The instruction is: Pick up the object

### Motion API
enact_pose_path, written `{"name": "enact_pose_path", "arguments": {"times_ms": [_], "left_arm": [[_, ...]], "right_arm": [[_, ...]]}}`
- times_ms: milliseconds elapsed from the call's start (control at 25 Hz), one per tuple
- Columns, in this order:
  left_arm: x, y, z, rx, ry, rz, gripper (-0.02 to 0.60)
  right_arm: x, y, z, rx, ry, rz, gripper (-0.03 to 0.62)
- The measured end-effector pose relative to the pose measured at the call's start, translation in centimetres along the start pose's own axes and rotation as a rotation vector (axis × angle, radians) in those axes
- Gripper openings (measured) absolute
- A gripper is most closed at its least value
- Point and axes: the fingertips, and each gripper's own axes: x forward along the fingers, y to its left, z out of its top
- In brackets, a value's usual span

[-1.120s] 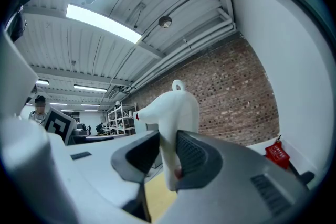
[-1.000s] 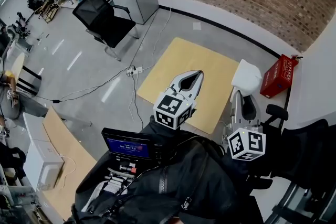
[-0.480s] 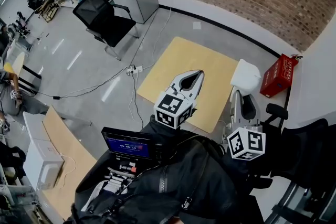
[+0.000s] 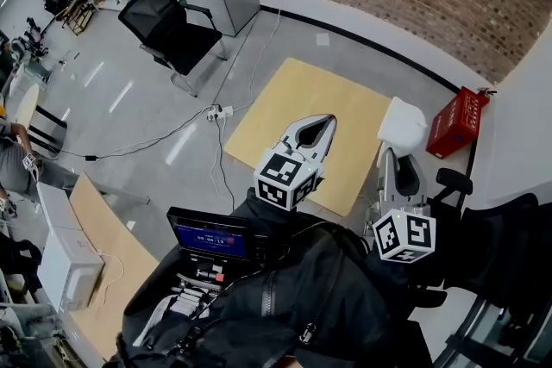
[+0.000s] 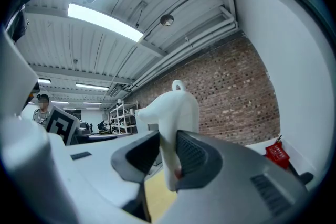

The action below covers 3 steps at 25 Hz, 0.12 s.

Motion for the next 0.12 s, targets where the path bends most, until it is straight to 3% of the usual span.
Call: {"name": "enact_pose_path", "arguments": {"times_ms": [120], "left_arm": [[0.13,-0.08,0.01,-0.002,-0.003,-0.004,-0.002]], "right_arm": [[-0.04,-0.03,-0.07,0.0,0.002,0.001,0.107]]}}
